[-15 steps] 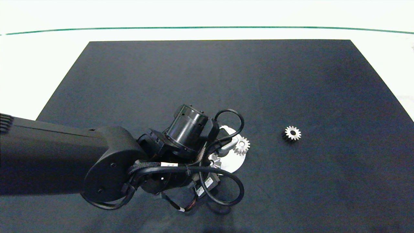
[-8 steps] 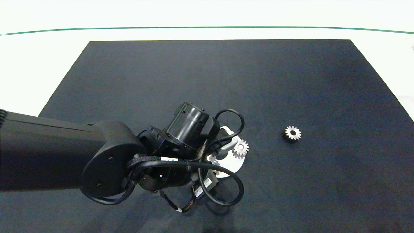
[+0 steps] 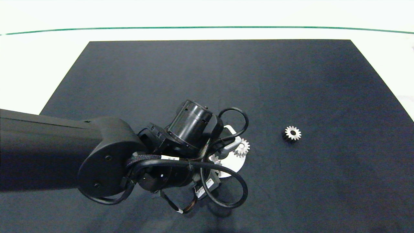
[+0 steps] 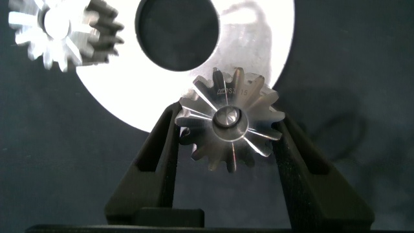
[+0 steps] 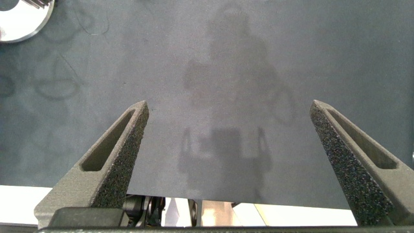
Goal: Remove an incorrectly installed larger gear and replace it with the correct smaller gear
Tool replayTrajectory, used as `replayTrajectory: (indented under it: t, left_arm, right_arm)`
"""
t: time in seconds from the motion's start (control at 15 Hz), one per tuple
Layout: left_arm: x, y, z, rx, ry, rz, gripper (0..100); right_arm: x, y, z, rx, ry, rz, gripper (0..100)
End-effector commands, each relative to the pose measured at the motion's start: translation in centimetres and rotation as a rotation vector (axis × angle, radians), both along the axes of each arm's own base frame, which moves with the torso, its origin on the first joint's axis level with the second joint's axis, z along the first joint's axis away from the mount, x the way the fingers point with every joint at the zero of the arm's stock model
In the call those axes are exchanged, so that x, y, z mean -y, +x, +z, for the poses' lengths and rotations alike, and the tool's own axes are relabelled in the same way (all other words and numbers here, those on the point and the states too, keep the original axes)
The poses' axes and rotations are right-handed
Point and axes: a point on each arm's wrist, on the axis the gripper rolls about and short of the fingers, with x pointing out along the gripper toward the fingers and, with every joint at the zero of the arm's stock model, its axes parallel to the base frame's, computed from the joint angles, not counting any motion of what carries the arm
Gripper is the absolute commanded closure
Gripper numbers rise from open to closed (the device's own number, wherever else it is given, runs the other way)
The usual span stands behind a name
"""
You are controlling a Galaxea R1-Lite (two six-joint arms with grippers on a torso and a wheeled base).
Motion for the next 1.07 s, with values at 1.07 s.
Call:
replayTrajectory:
  t: [1.07]
  left_arm:
    - [-8.6,-1.0,5.2,0.066,-0.103,0.187,72]
  right_arm:
    - [0.0,-0.4,-0.3,0.003,-0.002,-0.010,0]
